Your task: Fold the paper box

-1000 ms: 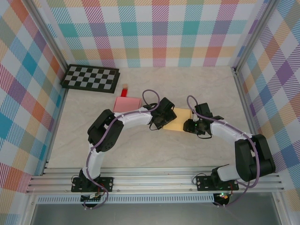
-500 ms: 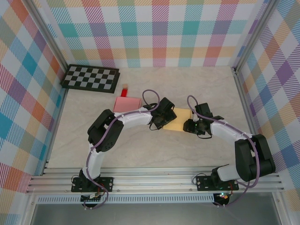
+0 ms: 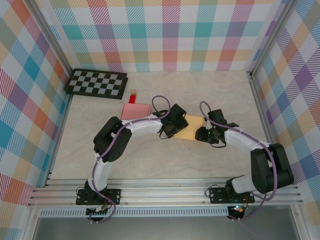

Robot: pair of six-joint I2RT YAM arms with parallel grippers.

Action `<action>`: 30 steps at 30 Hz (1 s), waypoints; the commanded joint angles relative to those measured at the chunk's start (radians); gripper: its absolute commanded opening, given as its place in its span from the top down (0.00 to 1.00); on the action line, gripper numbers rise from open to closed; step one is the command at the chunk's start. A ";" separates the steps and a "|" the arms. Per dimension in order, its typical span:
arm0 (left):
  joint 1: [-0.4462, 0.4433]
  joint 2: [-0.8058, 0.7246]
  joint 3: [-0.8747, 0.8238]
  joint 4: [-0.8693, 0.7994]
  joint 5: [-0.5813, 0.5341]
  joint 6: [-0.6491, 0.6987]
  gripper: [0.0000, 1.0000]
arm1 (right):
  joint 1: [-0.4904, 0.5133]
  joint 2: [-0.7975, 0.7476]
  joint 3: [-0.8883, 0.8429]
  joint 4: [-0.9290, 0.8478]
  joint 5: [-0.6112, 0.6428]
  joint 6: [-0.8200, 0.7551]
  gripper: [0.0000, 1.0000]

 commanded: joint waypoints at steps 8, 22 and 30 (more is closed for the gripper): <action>0.009 0.070 -0.022 -0.111 -0.009 0.020 0.25 | 0.005 0.012 0.003 0.027 0.021 -0.023 0.60; 0.010 0.070 -0.030 -0.107 -0.009 0.019 0.25 | 0.004 0.019 -0.042 0.093 0.033 -0.035 0.60; 0.009 0.070 -0.036 -0.106 -0.011 0.018 0.26 | 0.005 0.014 -0.120 0.140 0.058 -0.006 0.62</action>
